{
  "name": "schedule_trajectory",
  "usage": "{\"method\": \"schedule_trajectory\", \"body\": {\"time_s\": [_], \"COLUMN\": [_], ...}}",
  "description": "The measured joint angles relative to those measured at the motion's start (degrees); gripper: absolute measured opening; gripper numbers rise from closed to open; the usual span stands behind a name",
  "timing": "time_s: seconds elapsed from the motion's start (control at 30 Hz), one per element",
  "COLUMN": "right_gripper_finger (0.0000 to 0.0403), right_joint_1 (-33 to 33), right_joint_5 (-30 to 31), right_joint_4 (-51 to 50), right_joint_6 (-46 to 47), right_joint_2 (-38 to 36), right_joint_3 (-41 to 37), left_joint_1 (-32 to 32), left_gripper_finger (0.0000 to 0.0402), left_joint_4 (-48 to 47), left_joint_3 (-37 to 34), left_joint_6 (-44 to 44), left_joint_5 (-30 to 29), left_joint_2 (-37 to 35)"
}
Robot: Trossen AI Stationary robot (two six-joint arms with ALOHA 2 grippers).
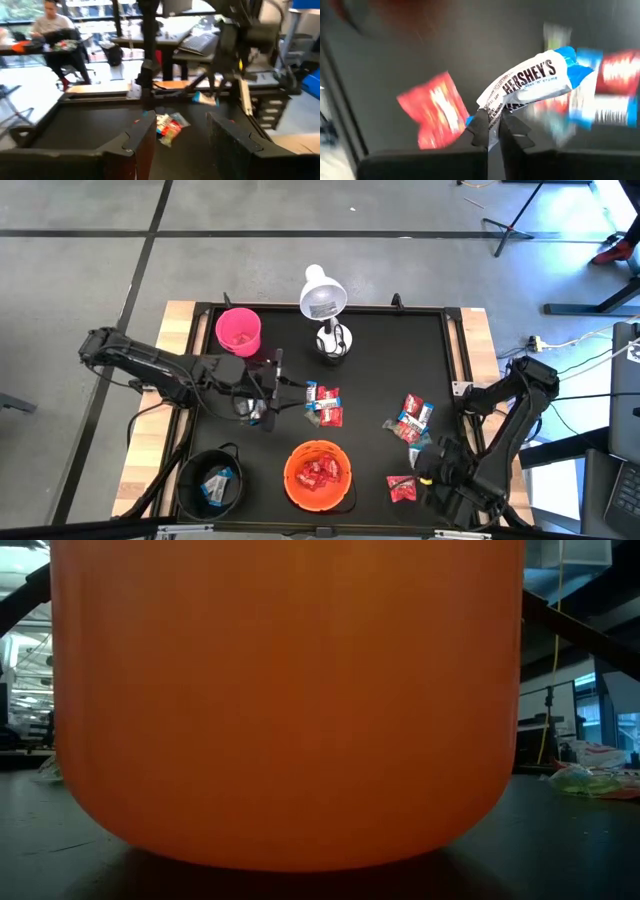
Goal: Sort candy
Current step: Put the white candy into the black bucket
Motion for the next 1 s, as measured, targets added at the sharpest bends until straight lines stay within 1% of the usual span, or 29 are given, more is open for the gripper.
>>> {"method": "schedule_trajectory", "body": {"time_s": [0.1,0.17,0.23,0.4,0.53,0.6,0.67,0.73,0.87,1.0], "right_gripper_finger": [0.0014,0.0022,0.0031,0.0036,0.0027,0.0024,0.0024,0.0025,0.0027,0.0027], "right_joint_1": [-1.4,-2.8,-4.4,-9.7,-14.1,-16.1,-18.1,-19.8,-22.8,-25.4], "right_joint_5": [8.1,13.1,15.5,16.1,14.6,14.7,15.2,16.6,18.8,19.6], "right_joint_4": [1.5,4.0,7.7,17.9,24.0,25.9,27.8,29.5,31.7,32.0], "right_joint_6": [-6.4,-12.1,-19.6,-37.9,-48.5,-52.5,-56.0,-58.7,-63.9,-66.0], "right_joint_2": [0.0,0.0,-0.1,-0.1,-0.1,-0.1,-0.1,-0.1,-0.1,-0.1], "right_joint_3": [4.0,6.2,8.0,10.3,10.3,10.3,10.3,10.3,10.3,10.3], "left_joint_1": [-0.5,-1.4,-2.7,-6.1,-7.9,-8.4,-8.2,-7.0,-5.0,-2.6], "left_gripper_finger": [0.0163,0.0163,0.0163,0.0163,0.0163,0.0163,0.0163,0.0163,0.0163,0.0163], "left_joint_4": [1.6,2.8,5.5,12.9,17.0,18.2,19.3,19.7,20.0,20.9], "left_joint_3": [0.0,0.0,0.0,0.0,0.0,0.0,0.0,0.0,0.0,0.0], "left_joint_6": [0.0,0.1,1.9,9.6,12.9,9.8,2.2,-4.4,-10.6,-13.9], "left_joint_5": [2.9,3.8,3.8,3.8,2.9,0.3,-3.3,-4.3,-1.8,0.1], "left_joint_2": [2.7,4.5,6.6,10.8,13.1,14.0,14.7,14.9,14.9,14.9]}}
